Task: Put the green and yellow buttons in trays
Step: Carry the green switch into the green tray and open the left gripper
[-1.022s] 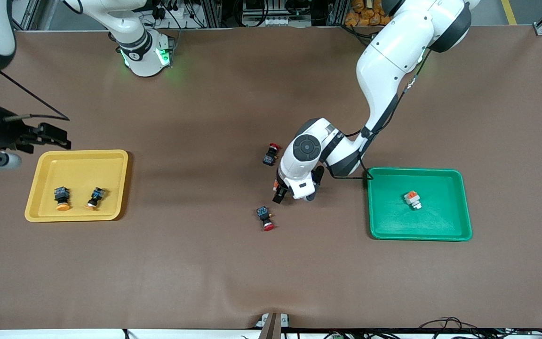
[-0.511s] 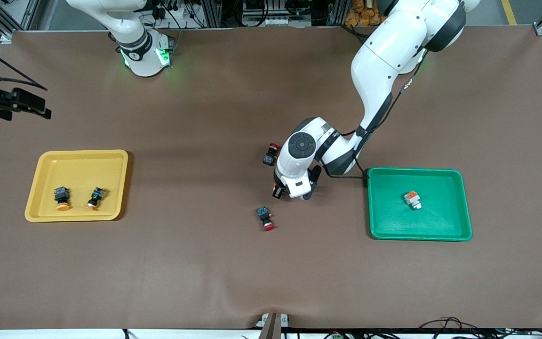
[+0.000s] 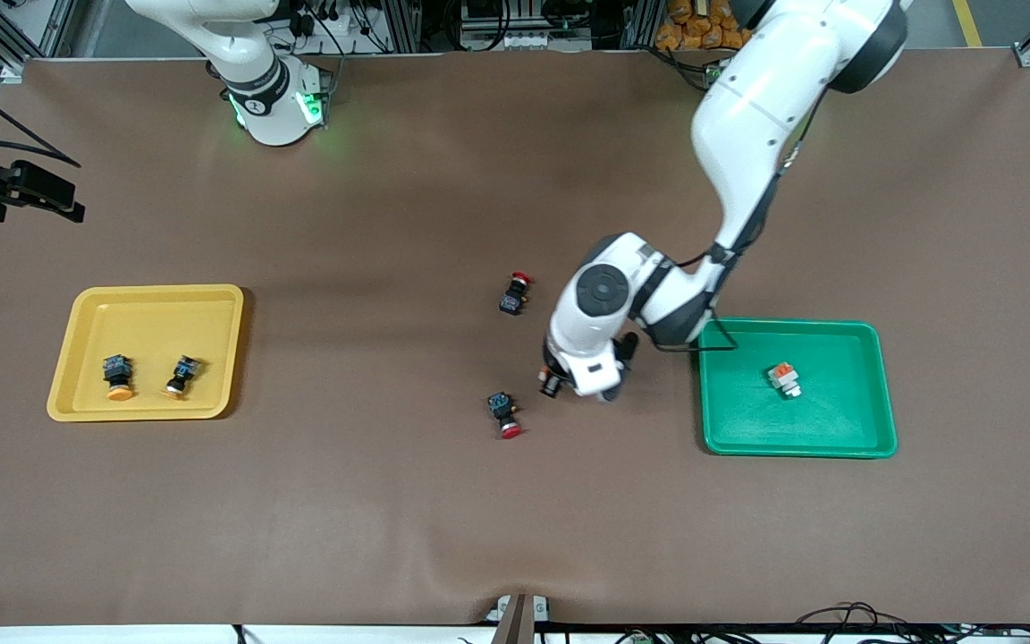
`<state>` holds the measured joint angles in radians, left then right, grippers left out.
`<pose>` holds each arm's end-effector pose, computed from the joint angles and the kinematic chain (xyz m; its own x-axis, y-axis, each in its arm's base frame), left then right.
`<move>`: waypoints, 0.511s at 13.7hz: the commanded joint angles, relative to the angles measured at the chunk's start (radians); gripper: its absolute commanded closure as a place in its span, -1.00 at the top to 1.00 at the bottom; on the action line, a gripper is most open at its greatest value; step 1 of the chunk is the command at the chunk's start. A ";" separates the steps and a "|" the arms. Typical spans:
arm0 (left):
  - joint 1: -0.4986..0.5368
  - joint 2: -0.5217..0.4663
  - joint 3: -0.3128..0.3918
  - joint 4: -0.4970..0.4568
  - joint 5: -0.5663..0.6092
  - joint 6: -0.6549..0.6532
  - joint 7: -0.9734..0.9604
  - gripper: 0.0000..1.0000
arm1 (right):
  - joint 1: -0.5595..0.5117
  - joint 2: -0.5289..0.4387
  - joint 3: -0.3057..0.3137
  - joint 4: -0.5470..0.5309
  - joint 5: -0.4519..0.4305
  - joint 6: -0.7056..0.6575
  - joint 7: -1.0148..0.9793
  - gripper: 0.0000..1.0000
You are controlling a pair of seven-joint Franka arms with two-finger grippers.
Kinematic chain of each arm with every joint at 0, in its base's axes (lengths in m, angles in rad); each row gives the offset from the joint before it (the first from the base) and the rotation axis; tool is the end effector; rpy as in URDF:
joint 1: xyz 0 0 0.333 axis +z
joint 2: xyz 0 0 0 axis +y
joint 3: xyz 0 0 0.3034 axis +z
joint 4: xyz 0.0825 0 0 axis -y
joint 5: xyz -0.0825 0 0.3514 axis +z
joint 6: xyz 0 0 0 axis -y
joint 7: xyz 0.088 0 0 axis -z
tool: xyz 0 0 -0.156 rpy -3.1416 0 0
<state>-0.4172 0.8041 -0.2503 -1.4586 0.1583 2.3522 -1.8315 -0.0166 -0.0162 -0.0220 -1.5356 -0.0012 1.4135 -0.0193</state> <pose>0.5731 -0.4082 0.1884 0.4171 0.9050 -0.0833 0.9072 -0.4091 0.0983 0.4949 -0.0194 0.5737 0.9942 -0.0192 -0.1057 -0.0195 -0.9998 -0.0012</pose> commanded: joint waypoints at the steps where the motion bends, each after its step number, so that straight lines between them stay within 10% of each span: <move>1: 0.053 -0.107 -0.009 -0.038 0.021 -0.135 0.061 -1.00 | -0.014 -0.028 0.011 -0.014 -0.013 0.007 0.012 1.00; 7: 0.213 -0.295 -0.009 -0.276 0.012 -0.217 0.384 -1.00 | -0.017 -0.025 0.008 0.031 0.000 0.005 0.028 1.00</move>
<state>-0.2667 0.5887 -0.2502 -1.6231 0.1589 2.1348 -1.5344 -0.0169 -0.0300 -0.0224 -1.5238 -0.0036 1.4201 -0.0086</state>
